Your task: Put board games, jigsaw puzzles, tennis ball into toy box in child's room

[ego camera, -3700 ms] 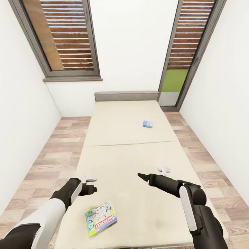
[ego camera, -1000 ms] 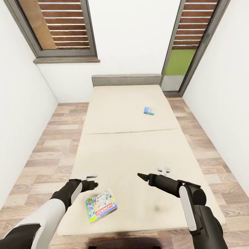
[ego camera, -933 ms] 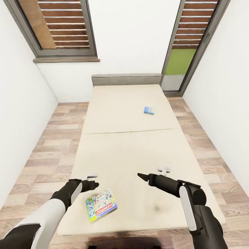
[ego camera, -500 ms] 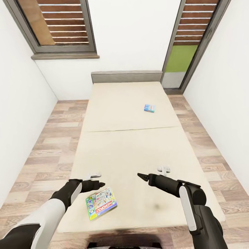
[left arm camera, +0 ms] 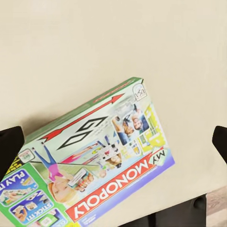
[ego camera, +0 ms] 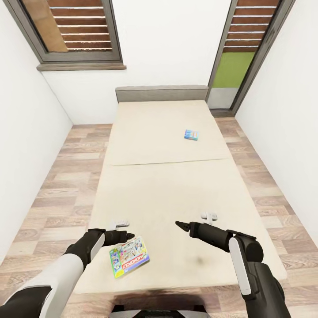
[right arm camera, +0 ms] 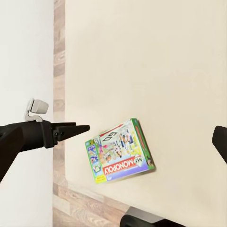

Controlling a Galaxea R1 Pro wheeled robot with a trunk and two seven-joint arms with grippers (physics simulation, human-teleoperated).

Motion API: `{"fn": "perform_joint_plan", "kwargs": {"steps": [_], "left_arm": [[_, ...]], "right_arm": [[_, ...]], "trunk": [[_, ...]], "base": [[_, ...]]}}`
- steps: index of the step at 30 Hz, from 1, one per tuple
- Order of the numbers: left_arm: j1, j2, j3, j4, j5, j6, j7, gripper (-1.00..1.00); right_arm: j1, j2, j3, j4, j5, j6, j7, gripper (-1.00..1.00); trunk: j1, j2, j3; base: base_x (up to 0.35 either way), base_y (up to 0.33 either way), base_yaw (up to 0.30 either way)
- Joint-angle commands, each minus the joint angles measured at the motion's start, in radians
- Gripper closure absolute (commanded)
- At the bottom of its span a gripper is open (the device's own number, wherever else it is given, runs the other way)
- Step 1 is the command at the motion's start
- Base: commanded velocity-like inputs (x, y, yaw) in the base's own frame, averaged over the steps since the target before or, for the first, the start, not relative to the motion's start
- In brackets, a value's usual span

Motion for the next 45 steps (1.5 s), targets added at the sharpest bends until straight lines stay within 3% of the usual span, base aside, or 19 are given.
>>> {"fn": "perform_joint_plan", "kwargs": {"steps": [1, 35, 45], "left_arm": [[0.000, 0.000, 0.006, -0.001, 0.000, 0.008, -0.004, -1.00], [0.000, -0.002, 0.008, -0.001, 0.002, -0.002, -0.004, -1.00], [0.000, 0.006, 0.017, -0.005, 0.010, -0.005, -0.005, -1.00]], "right_arm": [[-0.001, 0.001, -0.003, -0.001, -0.003, 0.007, 0.002, -1.00], [-0.001, 0.000, -0.003, -0.001, -0.003, 0.007, 0.002, -1.00], [-0.001, 0.001, -0.001, -0.001, 0.008, 0.003, 0.000, -1.00]], "trunk": [[0.000, -0.002, -0.003], [0.000, -0.002, -0.058], [0.000, -0.002, -0.062]], "base": [[0.000, 0.000, 0.000], [0.000, 0.000, 0.000], [0.000, 0.000, 0.000]]}}
